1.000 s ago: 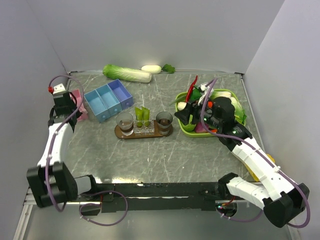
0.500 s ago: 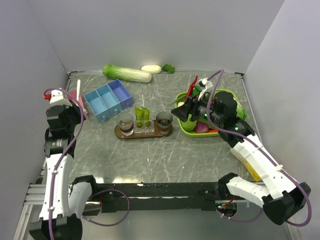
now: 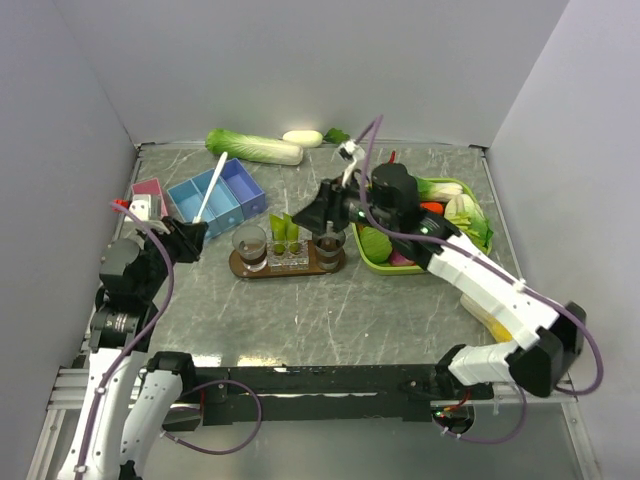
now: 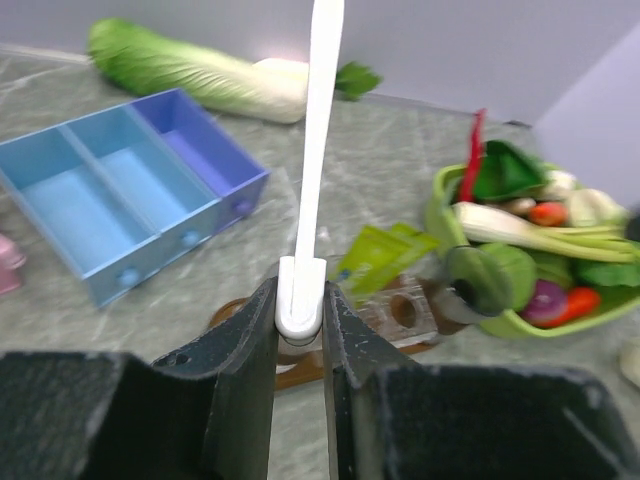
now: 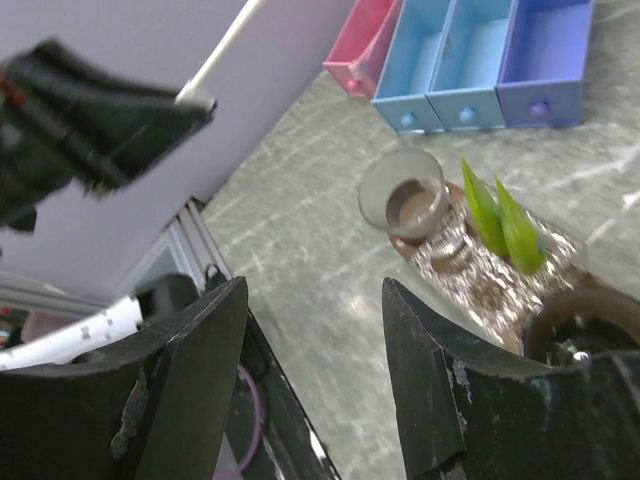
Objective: Prepare toiletry sets of a toothbrush and toothpaste on the tray
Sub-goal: Pick up the toothbrush from the storage box.
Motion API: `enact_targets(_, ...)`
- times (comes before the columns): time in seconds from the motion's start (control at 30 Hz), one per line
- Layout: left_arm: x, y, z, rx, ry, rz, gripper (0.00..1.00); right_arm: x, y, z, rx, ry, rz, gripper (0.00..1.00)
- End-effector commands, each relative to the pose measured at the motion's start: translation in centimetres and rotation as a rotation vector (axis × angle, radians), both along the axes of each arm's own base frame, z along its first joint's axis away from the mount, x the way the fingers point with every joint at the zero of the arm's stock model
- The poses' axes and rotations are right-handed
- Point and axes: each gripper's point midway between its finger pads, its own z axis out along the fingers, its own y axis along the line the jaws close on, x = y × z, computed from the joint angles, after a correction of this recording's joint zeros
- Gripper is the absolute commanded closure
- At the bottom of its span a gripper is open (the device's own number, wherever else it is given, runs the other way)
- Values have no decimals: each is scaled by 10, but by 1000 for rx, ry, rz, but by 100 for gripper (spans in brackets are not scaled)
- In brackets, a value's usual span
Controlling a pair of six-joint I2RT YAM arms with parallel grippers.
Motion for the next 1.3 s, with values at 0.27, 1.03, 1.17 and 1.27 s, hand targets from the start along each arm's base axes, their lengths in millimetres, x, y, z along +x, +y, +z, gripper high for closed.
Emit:
enact_targets(0.27,-6,-50,24,-183,-78,-179,92,43,64,51,181,15,33,36)
enact_targets(1.03,1,-133,13,-166,-43,-281,78,50,95,23,195,112,34,61)
enact_targets(1.17,0,-140,12,-165,-34,-292,65,46,96,24,219,126,48,78)
enact_targets(1.27,-2,-144,16,-174,-37,-306,48,44,96,23,229,133,52,90)
